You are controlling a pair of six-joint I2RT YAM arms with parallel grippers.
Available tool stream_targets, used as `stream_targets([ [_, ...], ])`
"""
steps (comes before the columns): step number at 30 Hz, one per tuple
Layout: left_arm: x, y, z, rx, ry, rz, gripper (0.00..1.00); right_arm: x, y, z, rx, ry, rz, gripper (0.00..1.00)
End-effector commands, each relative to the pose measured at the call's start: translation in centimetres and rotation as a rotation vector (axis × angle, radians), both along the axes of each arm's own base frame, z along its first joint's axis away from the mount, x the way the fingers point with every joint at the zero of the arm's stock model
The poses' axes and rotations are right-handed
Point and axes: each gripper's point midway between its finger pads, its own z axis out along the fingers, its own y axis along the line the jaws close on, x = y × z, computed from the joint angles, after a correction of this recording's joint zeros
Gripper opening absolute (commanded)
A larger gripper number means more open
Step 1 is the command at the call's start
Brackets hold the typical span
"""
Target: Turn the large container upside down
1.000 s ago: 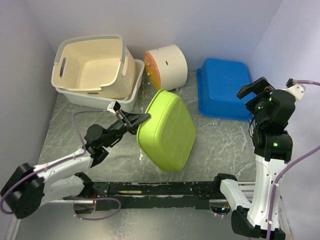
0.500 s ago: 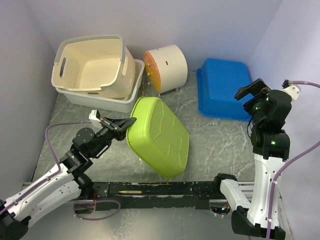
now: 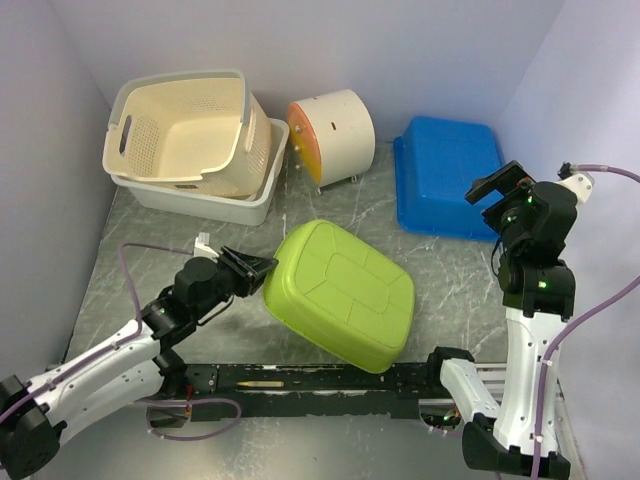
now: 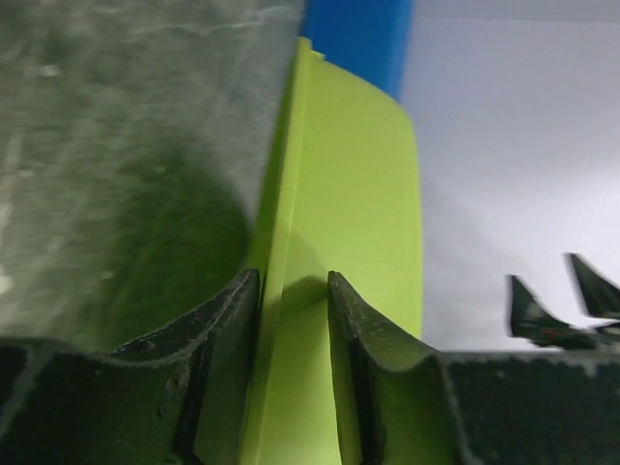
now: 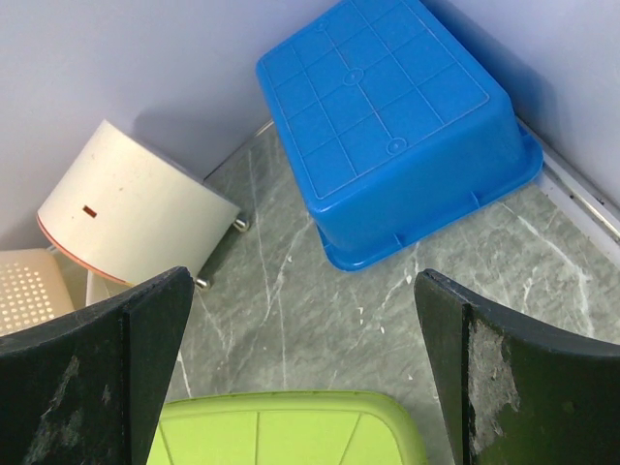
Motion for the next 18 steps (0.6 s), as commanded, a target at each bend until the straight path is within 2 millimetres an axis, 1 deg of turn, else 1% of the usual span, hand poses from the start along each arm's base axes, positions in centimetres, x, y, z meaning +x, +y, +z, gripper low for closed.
stream_targets([
  [1,-0.5,-0.2,-4.0,0.16,0.011,-0.07,0.46,0.3,0.5,0.0,0.005,-0.018,0.025,1.0],
  [3,-0.6,-0.5,-5.0,0.184,0.015,-0.095,0.5,0.3,0.7,-0.2,0.008,-0.015,0.035,1.0],
  [6,-0.7,-1.1,-6.2,0.207,0.012,-0.127,0.6,0.6,1.2,-0.6,0.011,-0.006,0.063,1.0],
  [10,-0.8,-1.3,-6.7,0.238,0.003,-0.152,0.75,1.1,2.2,-1.1,0.011,0.01,0.134,1.0],
  [12,-0.8,-1.1,-6.8,0.261,-0.001,-0.152,0.82,1.3,3.1,-1.8,0.021,0.036,0.187,1.0],
  [14,-0.6,-0.8,-6.5,0.29,-0.009,-0.144,0.87,1.3,4.0,-3.6,0.057,0.084,0.232,1.0],
  [16,-0.6,-0.2,-6.6,0.327,-0.003,-0.13,0.92,1.0,5.2,-6.5,0.121,0.161,0.273,1.0],
  [18,-0.5,0.3,-6.8,0.366,0.001,-0.118,0.95,0.3,5.9,-10.1,0.177,0.259,0.288,1.0],
])
